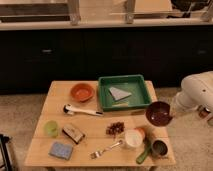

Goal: Stack bowls on top of each other

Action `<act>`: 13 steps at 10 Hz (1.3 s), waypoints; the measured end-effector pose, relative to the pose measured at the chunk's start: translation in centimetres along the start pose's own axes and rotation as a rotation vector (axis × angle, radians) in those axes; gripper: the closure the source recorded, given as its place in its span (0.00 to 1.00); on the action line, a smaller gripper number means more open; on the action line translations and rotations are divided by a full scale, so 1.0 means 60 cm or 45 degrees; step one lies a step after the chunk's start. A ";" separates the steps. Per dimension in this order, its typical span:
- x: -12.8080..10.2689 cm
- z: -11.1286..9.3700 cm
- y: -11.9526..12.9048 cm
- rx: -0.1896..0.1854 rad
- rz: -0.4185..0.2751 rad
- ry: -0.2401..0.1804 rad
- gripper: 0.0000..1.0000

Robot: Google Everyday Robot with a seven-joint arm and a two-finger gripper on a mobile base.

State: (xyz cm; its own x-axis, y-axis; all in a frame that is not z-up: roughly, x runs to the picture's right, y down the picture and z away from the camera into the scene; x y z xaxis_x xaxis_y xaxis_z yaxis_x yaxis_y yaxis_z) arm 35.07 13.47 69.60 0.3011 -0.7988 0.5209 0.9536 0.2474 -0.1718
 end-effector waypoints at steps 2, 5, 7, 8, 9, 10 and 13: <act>-0.012 -0.013 -0.023 0.029 -0.046 -0.003 1.00; -0.023 -0.029 -0.073 0.089 -0.086 -0.011 1.00; -0.023 -0.038 -0.091 0.123 -0.085 -0.009 1.00; -0.019 -0.043 -0.102 0.138 -0.084 -0.005 1.00; -0.015 -0.048 -0.111 0.144 -0.082 0.000 1.00; -0.011 -0.051 -0.118 0.148 -0.080 0.004 1.00; 0.008 -0.059 -0.157 0.154 -0.086 0.021 1.00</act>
State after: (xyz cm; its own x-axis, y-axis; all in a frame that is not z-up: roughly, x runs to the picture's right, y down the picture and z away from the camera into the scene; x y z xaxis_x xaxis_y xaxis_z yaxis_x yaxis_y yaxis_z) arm 26.22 8.83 68.52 0.2369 -0.8245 0.5138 0.9660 0.2562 -0.0342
